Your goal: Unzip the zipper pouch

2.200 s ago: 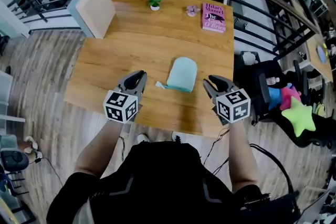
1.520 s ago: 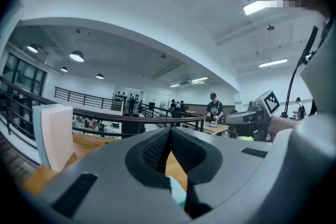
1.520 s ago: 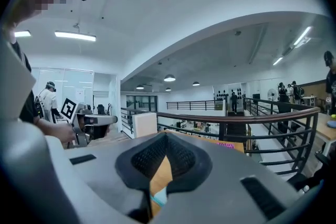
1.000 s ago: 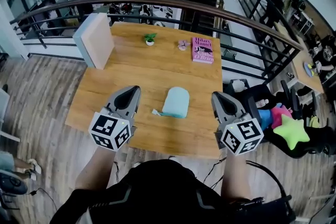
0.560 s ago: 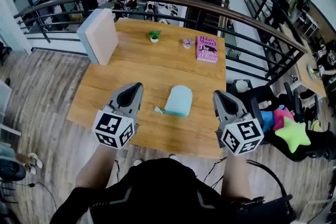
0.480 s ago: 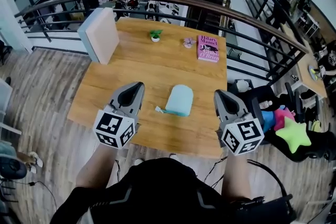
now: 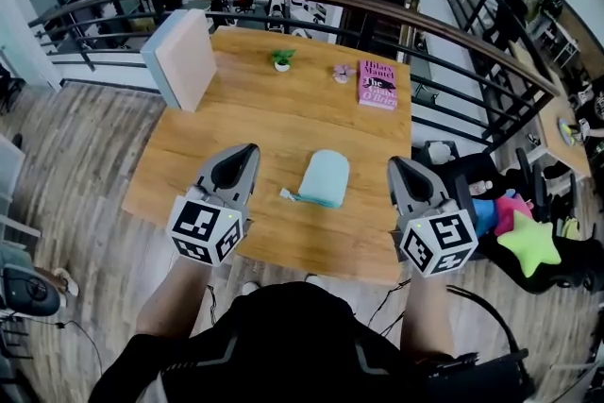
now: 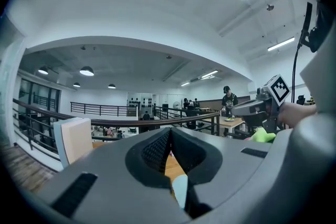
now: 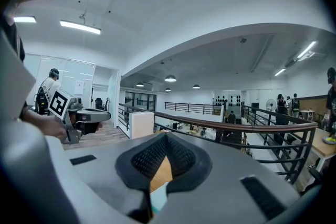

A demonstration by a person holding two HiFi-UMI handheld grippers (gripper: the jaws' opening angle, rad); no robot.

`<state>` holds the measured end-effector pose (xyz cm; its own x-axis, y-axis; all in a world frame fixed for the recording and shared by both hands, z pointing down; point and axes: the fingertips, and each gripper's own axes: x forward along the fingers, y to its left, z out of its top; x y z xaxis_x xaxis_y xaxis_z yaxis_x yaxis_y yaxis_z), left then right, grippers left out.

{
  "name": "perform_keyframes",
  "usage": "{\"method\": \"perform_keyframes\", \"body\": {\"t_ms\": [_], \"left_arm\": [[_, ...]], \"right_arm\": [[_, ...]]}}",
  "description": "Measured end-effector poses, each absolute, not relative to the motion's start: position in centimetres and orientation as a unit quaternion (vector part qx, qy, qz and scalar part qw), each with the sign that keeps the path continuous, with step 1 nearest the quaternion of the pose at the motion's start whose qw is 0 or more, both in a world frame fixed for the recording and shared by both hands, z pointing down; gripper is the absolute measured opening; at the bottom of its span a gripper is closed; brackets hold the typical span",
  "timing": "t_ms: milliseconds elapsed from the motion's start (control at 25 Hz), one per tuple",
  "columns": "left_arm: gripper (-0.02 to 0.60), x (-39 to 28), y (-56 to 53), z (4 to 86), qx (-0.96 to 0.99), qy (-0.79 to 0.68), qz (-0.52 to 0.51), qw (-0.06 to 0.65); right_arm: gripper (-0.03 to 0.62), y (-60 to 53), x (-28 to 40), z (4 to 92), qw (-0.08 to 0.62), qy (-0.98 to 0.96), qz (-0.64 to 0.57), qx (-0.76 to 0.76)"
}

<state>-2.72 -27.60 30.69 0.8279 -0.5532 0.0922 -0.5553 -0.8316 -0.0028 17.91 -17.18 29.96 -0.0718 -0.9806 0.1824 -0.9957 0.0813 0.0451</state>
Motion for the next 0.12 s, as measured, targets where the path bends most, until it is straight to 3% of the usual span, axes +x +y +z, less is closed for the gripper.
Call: {"method": "perform_keyframes", "body": {"t_ms": [120], "left_arm": [[0.029,-2.52,-27.69,30.53,0.955,-0.291,0.047,0.014]], "right_arm": [[0.008,-17.21,18.13,29.89,0.084,-0.730,0.046,0.677]]}}
